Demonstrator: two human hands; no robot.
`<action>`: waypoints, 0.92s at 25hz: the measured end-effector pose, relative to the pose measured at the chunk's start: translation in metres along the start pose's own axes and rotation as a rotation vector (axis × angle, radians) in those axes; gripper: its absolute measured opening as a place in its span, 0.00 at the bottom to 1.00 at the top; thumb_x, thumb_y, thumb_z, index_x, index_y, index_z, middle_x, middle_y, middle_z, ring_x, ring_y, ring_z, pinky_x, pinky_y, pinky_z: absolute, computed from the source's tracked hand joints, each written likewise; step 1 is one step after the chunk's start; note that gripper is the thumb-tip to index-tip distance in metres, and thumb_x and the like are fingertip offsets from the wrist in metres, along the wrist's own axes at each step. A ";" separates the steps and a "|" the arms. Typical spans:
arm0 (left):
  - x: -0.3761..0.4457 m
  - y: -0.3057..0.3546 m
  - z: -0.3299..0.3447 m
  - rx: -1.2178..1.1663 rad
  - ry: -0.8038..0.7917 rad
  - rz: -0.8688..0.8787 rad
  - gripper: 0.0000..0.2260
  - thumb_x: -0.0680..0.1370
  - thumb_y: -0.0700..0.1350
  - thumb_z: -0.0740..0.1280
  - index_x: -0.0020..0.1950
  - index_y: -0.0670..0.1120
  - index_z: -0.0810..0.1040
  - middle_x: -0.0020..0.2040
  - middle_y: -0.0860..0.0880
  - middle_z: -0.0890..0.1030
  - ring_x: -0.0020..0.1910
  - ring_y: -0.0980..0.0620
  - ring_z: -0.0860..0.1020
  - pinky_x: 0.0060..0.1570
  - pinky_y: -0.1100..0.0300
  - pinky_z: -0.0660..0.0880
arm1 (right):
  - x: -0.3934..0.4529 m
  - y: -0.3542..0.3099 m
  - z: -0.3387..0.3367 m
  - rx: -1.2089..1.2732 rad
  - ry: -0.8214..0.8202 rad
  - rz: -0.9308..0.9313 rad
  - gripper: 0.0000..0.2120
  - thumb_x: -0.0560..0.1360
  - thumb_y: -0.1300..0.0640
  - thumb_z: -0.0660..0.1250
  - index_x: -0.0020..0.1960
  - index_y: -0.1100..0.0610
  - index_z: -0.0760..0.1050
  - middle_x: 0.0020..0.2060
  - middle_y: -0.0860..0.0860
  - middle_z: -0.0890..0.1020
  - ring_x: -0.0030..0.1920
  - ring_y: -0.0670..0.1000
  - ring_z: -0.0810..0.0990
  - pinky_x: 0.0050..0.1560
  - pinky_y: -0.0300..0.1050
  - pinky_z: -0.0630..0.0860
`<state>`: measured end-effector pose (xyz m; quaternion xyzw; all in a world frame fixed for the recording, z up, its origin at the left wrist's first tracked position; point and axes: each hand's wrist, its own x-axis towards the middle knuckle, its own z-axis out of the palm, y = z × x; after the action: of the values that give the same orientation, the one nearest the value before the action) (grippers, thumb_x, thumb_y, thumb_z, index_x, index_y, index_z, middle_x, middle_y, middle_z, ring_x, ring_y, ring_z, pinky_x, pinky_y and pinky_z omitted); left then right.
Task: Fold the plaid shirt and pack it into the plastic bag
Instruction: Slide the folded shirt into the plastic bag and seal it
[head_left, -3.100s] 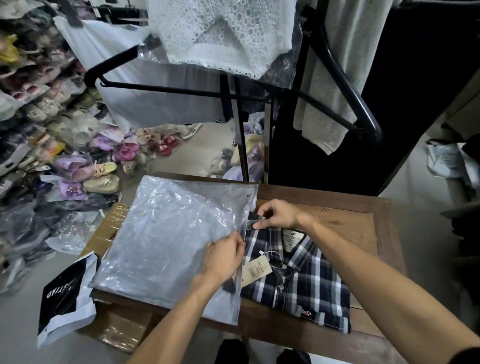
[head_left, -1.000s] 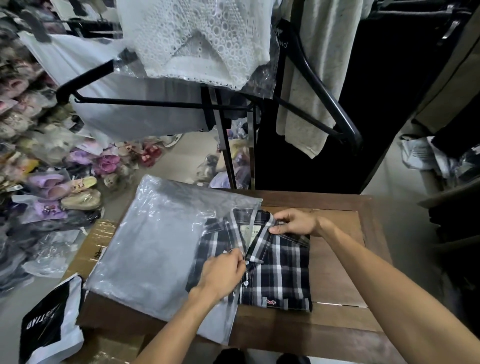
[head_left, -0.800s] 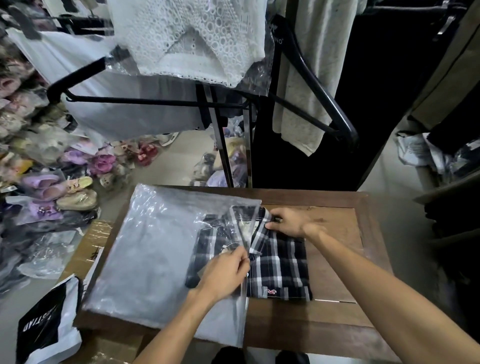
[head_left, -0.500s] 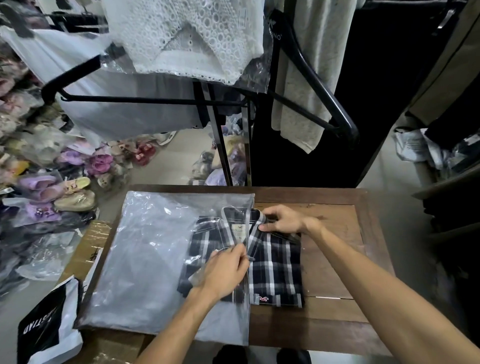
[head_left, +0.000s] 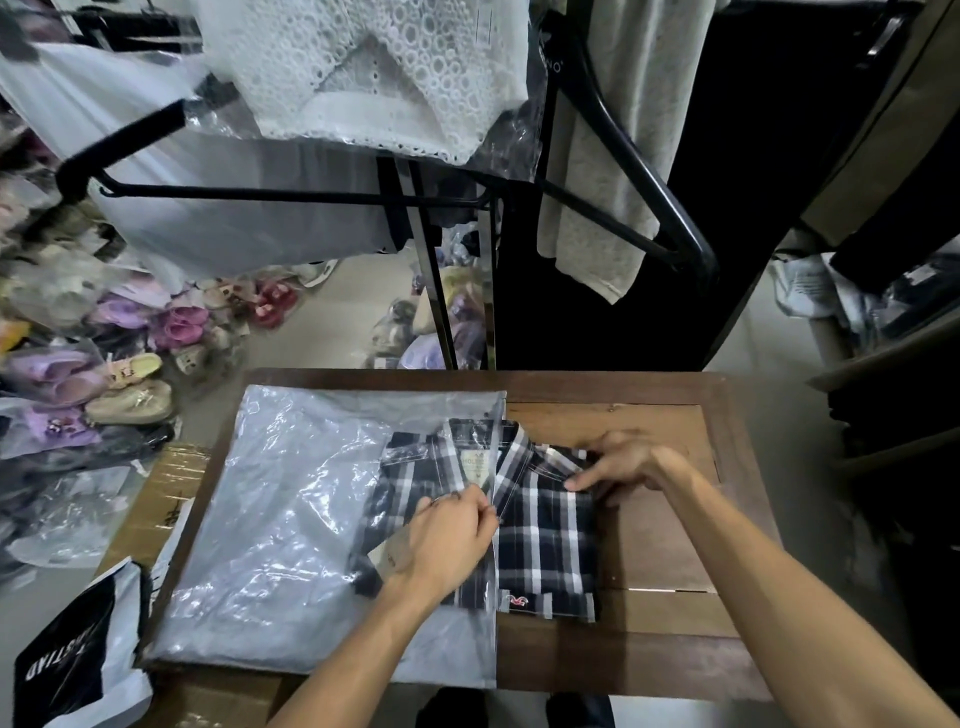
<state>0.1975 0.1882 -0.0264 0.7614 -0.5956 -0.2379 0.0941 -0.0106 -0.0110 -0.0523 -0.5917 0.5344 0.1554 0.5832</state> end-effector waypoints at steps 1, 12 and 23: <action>0.000 0.001 0.002 0.005 0.003 0.010 0.08 0.85 0.52 0.56 0.50 0.57 0.73 0.37 0.56 0.81 0.37 0.64 0.78 0.59 0.56 0.71 | -0.005 0.002 0.008 0.084 0.006 -0.001 0.32 0.67 0.54 0.82 0.67 0.54 0.74 0.60 0.51 0.82 0.51 0.51 0.85 0.42 0.42 0.84; 0.004 0.007 -0.001 0.066 0.027 0.051 0.09 0.84 0.51 0.57 0.52 0.54 0.75 0.37 0.56 0.80 0.39 0.58 0.78 0.57 0.57 0.63 | -0.040 0.021 0.073 0.403 0.017 0.054 0.21 0.70 0.63 0.80 0.60 0.61 0.79 0.51 0.55 0.88 0.49 0.53 0.88 0.39 0.43 0.85; 0.005 0.008 -0.005 0.117 0.010 0.067 0.09 0.83 0.51 0.57 0.51 0.53 0.77 0.36 0.53 0.83 0.39 0.55 0.81 0.61 0.54 0.66 | -0.059 -0.007 0.112 0.825 0.130 0.008 0.38 0.79 0.29 0.55 0.76 0.57 0.69 0.67 0.60 0.78 0.64 0.64 0.79 0.49 0.55 0.85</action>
<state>0.1935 0.1804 -0.0196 0.7464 -0.6332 -0.1955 0.0603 0.0221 0.1100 -0.0309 -0.3150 0.5898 -0.1069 0.7358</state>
